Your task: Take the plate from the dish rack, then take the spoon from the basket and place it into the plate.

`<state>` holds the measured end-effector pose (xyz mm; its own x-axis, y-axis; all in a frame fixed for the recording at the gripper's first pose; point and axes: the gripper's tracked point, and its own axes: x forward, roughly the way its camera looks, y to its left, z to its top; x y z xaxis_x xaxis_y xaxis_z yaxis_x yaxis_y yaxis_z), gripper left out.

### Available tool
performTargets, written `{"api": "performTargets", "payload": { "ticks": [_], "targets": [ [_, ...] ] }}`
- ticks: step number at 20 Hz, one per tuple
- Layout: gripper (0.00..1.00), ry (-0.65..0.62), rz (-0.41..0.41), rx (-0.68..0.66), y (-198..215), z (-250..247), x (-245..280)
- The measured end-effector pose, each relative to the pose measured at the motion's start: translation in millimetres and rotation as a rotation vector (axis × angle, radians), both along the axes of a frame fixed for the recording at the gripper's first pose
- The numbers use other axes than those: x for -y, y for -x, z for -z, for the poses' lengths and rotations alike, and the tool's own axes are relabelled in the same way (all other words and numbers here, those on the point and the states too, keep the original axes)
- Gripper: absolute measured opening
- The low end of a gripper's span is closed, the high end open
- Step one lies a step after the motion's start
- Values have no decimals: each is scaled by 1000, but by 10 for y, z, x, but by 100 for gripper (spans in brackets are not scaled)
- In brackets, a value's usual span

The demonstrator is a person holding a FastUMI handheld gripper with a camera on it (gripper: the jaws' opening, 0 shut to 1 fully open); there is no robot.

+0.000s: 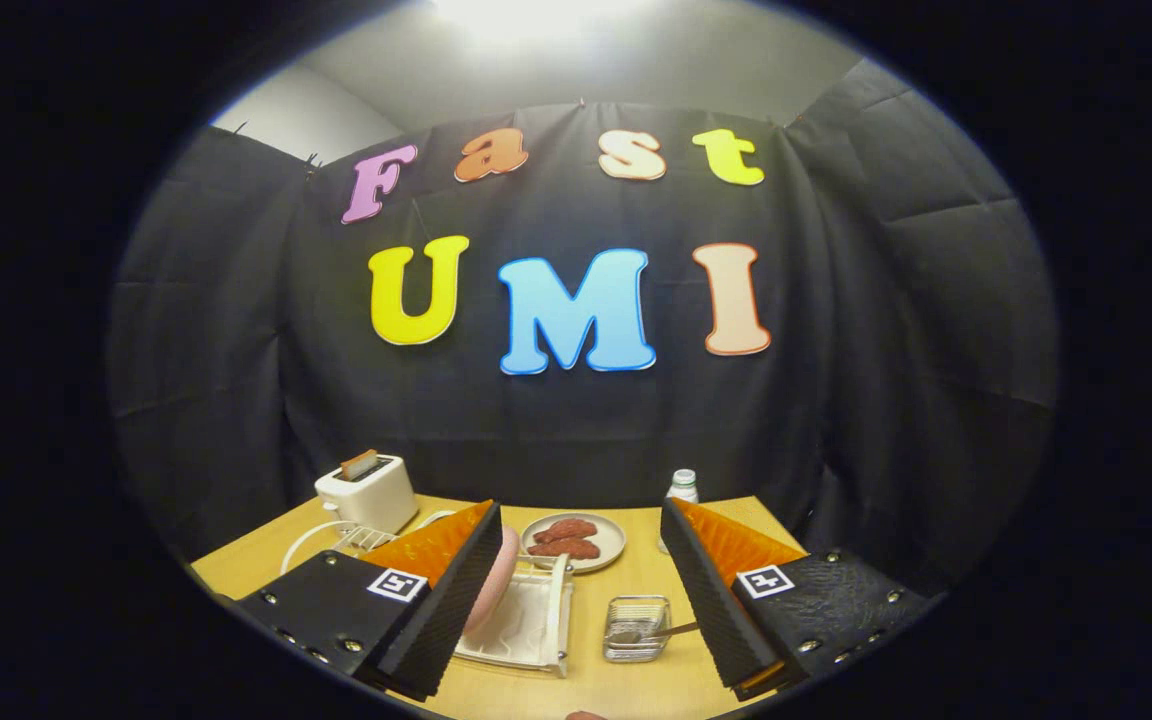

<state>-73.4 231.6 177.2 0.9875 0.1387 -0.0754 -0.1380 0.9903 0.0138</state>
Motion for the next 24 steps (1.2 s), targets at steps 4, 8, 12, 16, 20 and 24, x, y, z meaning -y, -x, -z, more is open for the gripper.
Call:
{"api": "performTargets", "payload": {
  "ticks": [4, 8, 12, 16, 20, 24],
  "targets": [
    [97, 1, -51, -154, -196, 145, -273],
    [97, 8, -108, -375, -320, 448, -516],
    [97, 38, -131, -502, -462, 541, -656],
    [97, -4, -119, -646, -596, 667, -746],
    [97, 1, -67, -745, -767, 761, -764],
    [97, 44, -10, -842, -969, 928, -751]
  ]
}}
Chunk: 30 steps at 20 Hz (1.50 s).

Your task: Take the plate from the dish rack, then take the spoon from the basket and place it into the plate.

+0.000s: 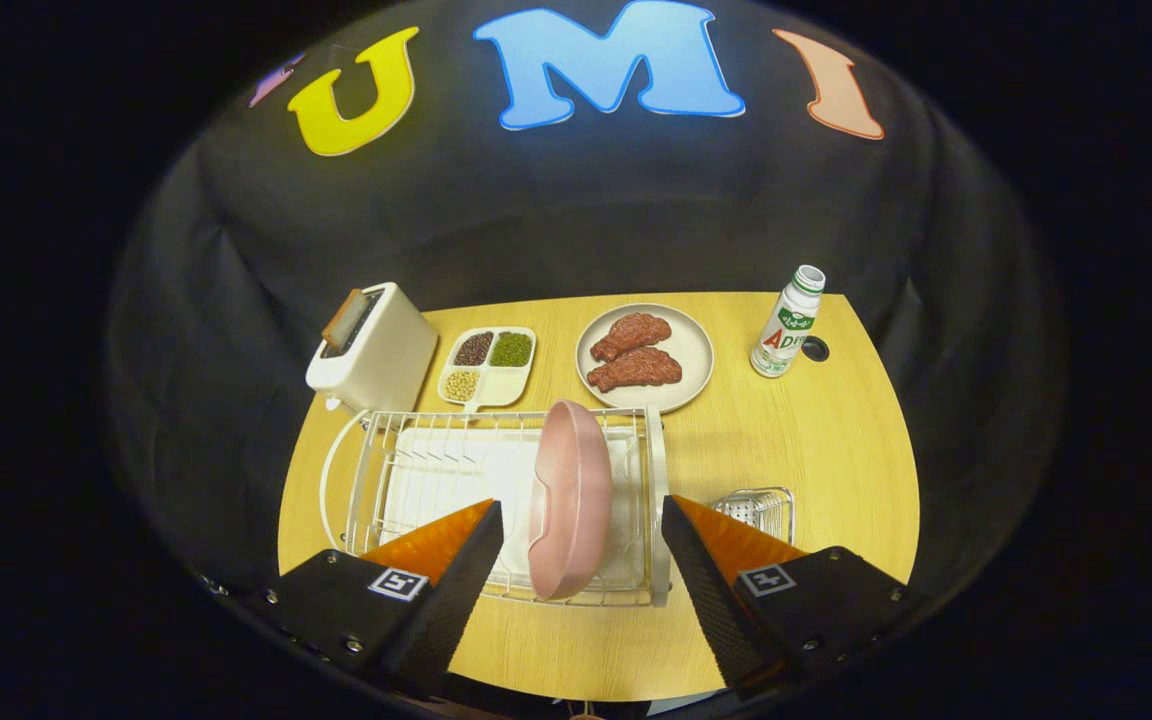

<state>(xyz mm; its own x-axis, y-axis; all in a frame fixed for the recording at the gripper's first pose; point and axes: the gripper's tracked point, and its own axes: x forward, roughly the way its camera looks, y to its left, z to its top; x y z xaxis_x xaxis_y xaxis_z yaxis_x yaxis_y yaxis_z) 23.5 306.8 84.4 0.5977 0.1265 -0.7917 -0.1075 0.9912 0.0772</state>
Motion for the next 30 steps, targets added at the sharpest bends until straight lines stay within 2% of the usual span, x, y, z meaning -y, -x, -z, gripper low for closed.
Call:
{"api": "performTargets", "payload": {
  "ticks": [3, 4, 6, 7, 8, 9, 10, 11, 13, 14, 23, 30],
  "targets": [
    [95, 72, 37, -53, -141, 175, 44],
    [84, 84, 49, -81, -172, 248, 32],
    [83, 108, 68, -125, -219, 402, 31],
    [80, 143, 86, -137, -232, 449, 73],
    [63, 191, 110, -135, -253, 481, 141],
    [53, 230, 141, -128, -271, 535, 191],
    [29, 258, 181, -117, -254, 550, 203],
    [14, 288, 201, -114, -239, 602, 160],
    [15, 341, 203, -66, -259, 521, 114],
    [8, 367, 196, -67, -217, 553, 56],
    [8, 493, 202, -46, -191, 146, 147],
    [7, 376, 186, 36, -28, -314, 238]
  ]
}}
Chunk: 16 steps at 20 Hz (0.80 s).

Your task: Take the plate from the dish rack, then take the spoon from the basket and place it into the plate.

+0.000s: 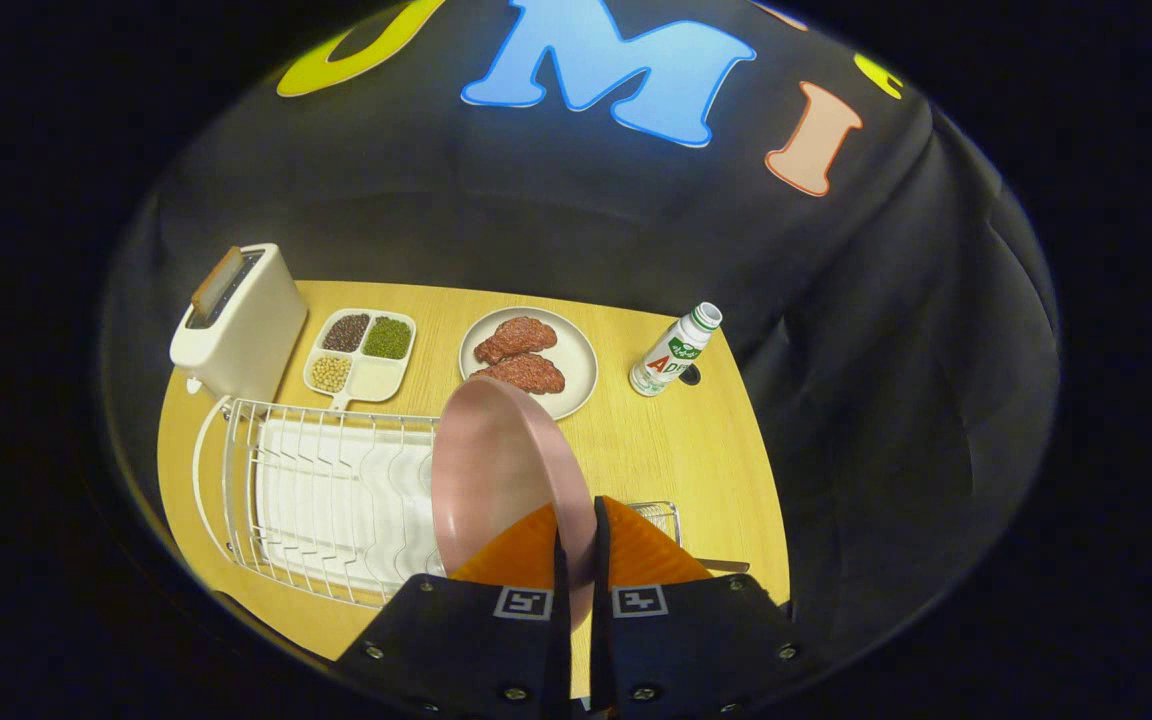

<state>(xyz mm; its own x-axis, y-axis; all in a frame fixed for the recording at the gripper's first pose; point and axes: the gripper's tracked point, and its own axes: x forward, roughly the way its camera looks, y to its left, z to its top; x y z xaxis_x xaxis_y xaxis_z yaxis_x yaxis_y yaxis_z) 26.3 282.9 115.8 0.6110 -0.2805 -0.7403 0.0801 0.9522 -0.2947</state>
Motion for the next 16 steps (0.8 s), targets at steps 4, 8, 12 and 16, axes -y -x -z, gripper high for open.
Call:
{"api": "performTargets", "payload": {
  "ticks": [4, 8, 12, 16],
  "targets": [
    [8, -116, -27, 26, 342, -159, 149],
    [7, -213, -53, 19, 855, -84, 312],
    [7, -348, -80, 5, 1320, 162, 365],
    [7, -446, -102, -44, 1707, 594, 414]
  ]
}}
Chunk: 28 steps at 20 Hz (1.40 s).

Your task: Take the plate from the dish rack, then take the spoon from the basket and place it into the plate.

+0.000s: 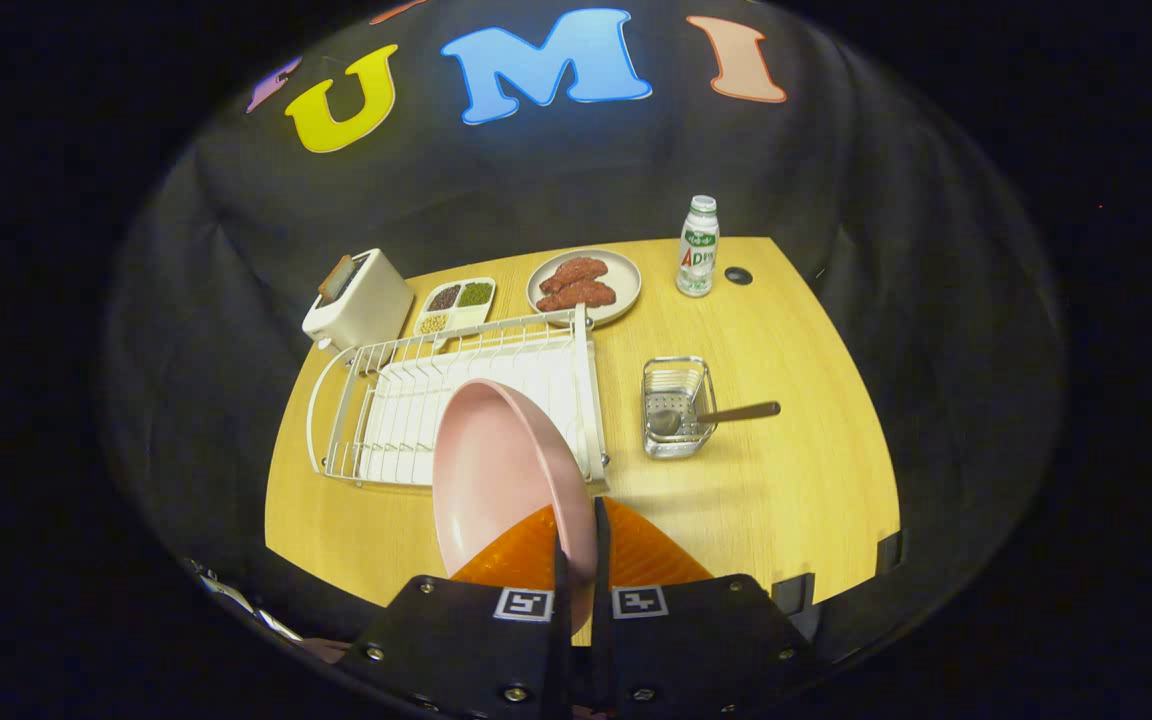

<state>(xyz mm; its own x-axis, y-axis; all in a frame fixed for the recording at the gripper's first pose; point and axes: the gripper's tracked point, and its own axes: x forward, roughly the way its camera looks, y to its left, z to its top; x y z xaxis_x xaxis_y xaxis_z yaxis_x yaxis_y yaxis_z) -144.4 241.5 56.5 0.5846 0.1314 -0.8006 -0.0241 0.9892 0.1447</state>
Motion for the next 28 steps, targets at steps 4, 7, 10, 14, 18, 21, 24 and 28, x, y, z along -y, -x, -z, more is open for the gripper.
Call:
{"api": "performTargets", "payload": {
  "ticks": [4, 7, 10, 14, 18, 21, 24, 28],
  "targets": [
    [7, -98, 7, -104, 293, 610, 67],
    [7, -117, 5, -152, 361, 947, 133],
    [7, -126, -20, -153, 352, 1198, 93],
    [8, -201, -93, -149, 351, 1422, -49],
    [7, -282, -120, -189, 360, 1638, -84],
    [8, -346, -131, -204, 355, 1749, -77],
    [12, -339, -138, -187, 334, 1775, 16],
    [20, -298, -133, -101, 225, 1678, 170]
  ]
}}
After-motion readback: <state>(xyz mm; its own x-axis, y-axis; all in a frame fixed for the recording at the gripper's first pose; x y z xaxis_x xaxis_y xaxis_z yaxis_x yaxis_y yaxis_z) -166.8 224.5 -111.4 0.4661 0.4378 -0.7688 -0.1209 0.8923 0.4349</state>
